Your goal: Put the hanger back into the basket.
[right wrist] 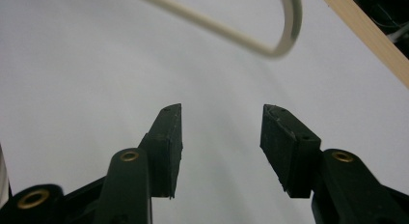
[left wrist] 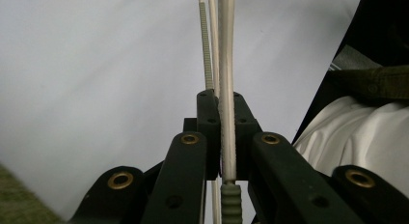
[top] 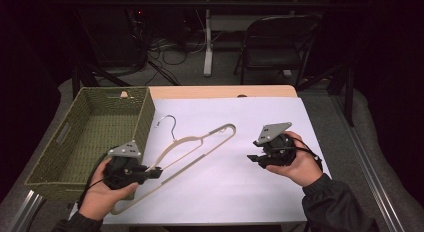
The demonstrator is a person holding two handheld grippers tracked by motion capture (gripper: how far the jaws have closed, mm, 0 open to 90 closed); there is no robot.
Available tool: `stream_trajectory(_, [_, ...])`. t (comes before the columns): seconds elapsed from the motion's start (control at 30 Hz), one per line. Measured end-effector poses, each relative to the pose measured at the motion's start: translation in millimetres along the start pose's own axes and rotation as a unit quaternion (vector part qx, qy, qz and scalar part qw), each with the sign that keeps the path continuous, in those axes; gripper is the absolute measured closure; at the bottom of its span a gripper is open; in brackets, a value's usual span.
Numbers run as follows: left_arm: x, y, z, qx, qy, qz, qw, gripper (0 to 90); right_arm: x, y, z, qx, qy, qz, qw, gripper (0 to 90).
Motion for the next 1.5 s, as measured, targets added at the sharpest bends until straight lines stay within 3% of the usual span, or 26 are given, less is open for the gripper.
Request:
stream_trajectory(0.13, [24.6, -7.8, 8.0, -0.001, 0.016, 0.018, 0.9997, 87.3, -0.3, 3.6, -13.9, -0.013, -0.015, -0.005, 0.9998, 49.9])
stream_trajectory(0.2, [41.1, -14.6, 13.9, -0.003, 0.023, 0.028, 0.9994, 87.3, -2.2, 5.0, -18.5, -0.022, -0.011, -0.005, 0.9997, 49.9])
stream_trajectory(0.3, [55.1, -23.7, 18.8, -0.01, 0.03, 0.046, 0.9984, 87.3, -5.2, 8.9, -24.1, -0.031, -0.003, -0.014, 0.9994, 49.6])
stream_trajectory(0.33, [55.1, -23.7, 18.8, -0.01, 0.03, 0.046, 0.9984, 87.3, -2.9, 9.5, -28.2, -0.033, -0.023, -0.012, 0.9991, 49.6])
stream_trajectory(0.37, [58.9, -27.6, 20.3, -0.013, 0.031, 0.052, 0.998, 87.3, -4.6, 9.9, -28.5, -0.037, -0.013, -0.01, 0.9992, 49.5])
stream_trajectory(0.43, [65.4, -36.7, 22.4, -0.014, 0.032, 0.06, 0.9976, 87.3, -6.6, 10.5, -29.0, -0.041, -0.004, -0.013, 0.999, 49.5])
stream_trajectory(0.47, [70.0, -47.0, 24.5, -0.012, 0.039, 0.066, 0.997, 87.3, -5.2, 10.7, -33.0, -0.04, -0.024, -0.013, 0.9988, 49.5])
stream_trajectory(0.5, [70.0, -47.0, 24.5, -0.012, 0.039, 0.066, 0.997, 87.3, -5.2, 10.7, -33.0, -0.04, -0.024, -0.013, 0.9988, 49.5])
stream_trajectory(0.63, [77.1, -68.8, 26.7, -0.002, 0.05, 0.071, 0.9962, 87.3, -7.8, 10.6, -34.9, -0.045, -0.017, -0.011, 0.9988, 49.6])
stream_trajectory(0.67, [80.9, -80.5, 26.8, 0.006, 0.05, 0.075, 0.9959, 87.3, -8.3, 10.5, -35.7, -0.051, -0.013, -0.013, 0.9985, 49.6])
stream_trajectory(0.7, [80.9, -80.5, 26.8, 0.006, 0.05, 0.075, 0.9959, 87.4, -8.3, 10.5, -35.7, -0.051, -0.013, -0.013, 0.9985, 49.6])
stream_trajectory(0.73, [86.5, -93.3, 27.1, 0.008, 0.048, 0.087, 0.995, 87.3, -7.7, 10.8, -38.3, -0.05, -0.022, -0.015, 0.9984, 49.6])
stream_trajectory(0.77, [86.5, -93.3, 27.1, 0.008, 0.048, 0.087, 0.995, 87.4, -7.7, 10.8, -38.3, -0.05, -0.022, -0.015, 0.9984, 49.6])
stream_trajectory(0.8, [94.1, -105.9, 27.7, 0.014, 0.053, 0.097, 0.9938, 87.4, -8.7, 11.0, -38.3, -0.054, -0.012, -0.013, 0.9984, 49.6])
stream_trajectory(0.83, [94.1, -105.9, 27.7, 0.014, 0.053, 0.097, 0.9938, 87.3, -8.7, 11.0, -38.3, -0.054, -0.012, -0.013, 0.9984, 49.6])
stream_trajectory(0.87, [102.8, -119.3, 27.6, 0.011, 0.062, 0.108, 0.9922, 87.4, -8.3, 11.2, -41.4, -0.057, -0.02, -0.014, 0.9981, 49.6])
stream_trajectory(0.9, [102.8, -119.3, 27.6, 0.011, 0.062, 0.108, 0.9922, 87.3, -8.3, 11.2, -41.4, -0.057, -0.02, -0.014, 0.9981, 49.6])
stream_trajectory(0.93, [108.9, -130.3, 25.7, 0.013, 0.066, 0.109, 0.9918, 87.4, -9.9, 10.6, -42.6, -0.061, -0.017, -0.013, 0.9979, 49.6])
stream_trajectory(0.97, [108.9, -130.3, 25.7, 0.013, 0.066, 0.109, 0.9918, 87.3, -9.9, 10.6, -42.6, -0.061, -0.017, -0.013, 0.9979, 49.6])
stream_trajectory(1.13, [121.3, -154.8, 14.3, 0.022, 0.072, 0.118, 0.9902, 87.4, -15.9, 7.0, -46.1, -0.062, -0.019, -0.009, 0.9978, 49.6])
stream_trajectory(1.2, [129.5, -168.8, 2.3, 0.03, 0.068, 0.133, 0.9884, 87.3, -16.1, 6.7, -45.8, -0.063, -0.017, -0.01, 0.9978, 49.6])
stream_trajectory(1.3, [134.1, -176.5, -6.8, 0.039, 0.067, 0.138, 0.9875, 87.3, -15.6, 6.9, -46.1, -0.064, -0.017, -0.01, 0.9978, 49.6])
stream_trajectory(1.33, [138.3, -183.1, -15.5, 0.044, 0.062, 0.147, 0.9863, 87.3, -15.9, 7.7, -46.2, -0.069, -0.01, -0.012, 0.9975, 49.6])
stream_trajectory(1.5, [145.8, -194.1, -28.5, 0.053, 0.056, 0.166, 0.983, 87.3, -15.5, 7.4, -49.6, -0.071, -0.022, -0.011, 0.9972, 49.6])
Point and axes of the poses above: each handheld gripper's, and its own axes: x roughly backward along the jaws, z roughly out of its top, y roughly to its right, the point moved 9 cm from there along -x, roughly forward along the jaws, and after that the axes turned 4 degrees about x, right-handed, at the moved point
